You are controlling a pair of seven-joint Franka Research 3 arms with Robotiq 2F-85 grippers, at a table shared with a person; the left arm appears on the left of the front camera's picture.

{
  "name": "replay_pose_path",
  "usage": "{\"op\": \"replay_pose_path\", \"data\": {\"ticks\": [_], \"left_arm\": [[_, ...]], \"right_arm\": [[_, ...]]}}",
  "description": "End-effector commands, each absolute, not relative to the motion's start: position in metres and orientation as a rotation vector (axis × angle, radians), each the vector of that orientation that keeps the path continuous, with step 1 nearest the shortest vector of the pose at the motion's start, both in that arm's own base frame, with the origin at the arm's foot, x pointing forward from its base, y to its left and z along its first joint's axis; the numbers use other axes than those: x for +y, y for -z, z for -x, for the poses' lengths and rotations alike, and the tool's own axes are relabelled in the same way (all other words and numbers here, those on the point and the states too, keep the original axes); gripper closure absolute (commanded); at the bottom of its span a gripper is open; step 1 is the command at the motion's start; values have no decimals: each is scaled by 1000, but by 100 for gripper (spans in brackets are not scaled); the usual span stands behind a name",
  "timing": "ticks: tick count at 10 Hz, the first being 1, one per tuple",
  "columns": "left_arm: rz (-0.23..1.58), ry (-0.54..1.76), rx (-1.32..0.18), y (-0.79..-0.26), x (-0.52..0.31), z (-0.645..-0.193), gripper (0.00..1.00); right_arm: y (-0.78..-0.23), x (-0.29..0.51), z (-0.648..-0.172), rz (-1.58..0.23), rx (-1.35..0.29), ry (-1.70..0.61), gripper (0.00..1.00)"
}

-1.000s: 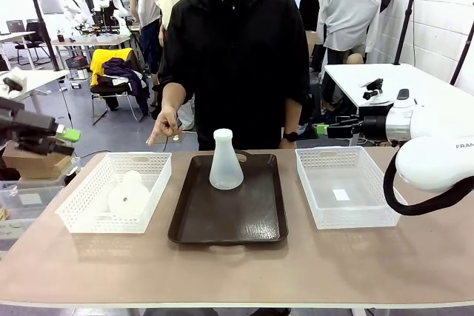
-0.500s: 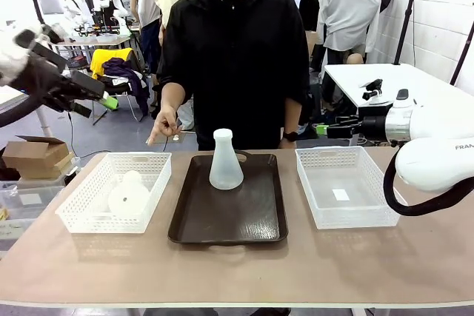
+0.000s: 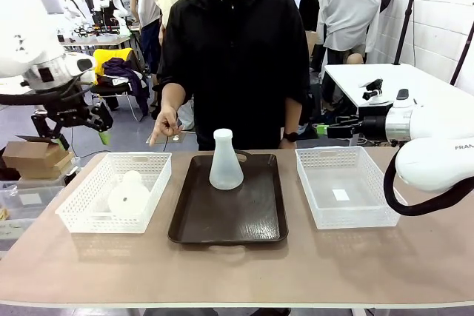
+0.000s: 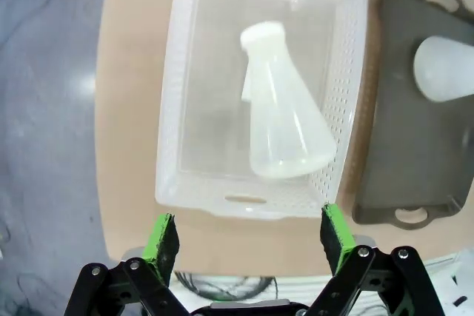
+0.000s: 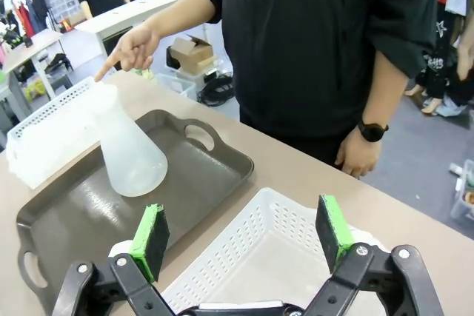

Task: Prepare the laboratory tools.
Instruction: Pick up the Big flask that the person points to.

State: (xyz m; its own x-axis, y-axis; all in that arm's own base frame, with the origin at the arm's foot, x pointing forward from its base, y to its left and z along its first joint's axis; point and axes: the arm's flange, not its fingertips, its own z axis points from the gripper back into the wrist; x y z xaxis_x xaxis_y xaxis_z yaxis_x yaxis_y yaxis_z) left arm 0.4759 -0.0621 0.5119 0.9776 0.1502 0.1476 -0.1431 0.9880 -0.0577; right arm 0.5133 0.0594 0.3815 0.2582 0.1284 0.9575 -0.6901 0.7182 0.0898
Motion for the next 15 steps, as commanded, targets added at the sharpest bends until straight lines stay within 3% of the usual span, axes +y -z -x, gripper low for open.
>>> {"op": "replay_pose_path", "data": {"ticks": [1,5,10,15], "left_arm": [[100,-215,-69,-518,-78,-502,0],[14,-290,-189,-455,-78,-524,0],[14,-330,-106,-396,-88,-532,0],[36,-308,-86,-395,-87,-530,0]], "right_arm": [[-385,60,-514,-564,-1178,-596,0],[-385,60,-514,-564,-1178,-596,0],[-385,60,-514,-564,-1178,-596,0],[-385,60,-514,-564,-1178,-596,0]]}}
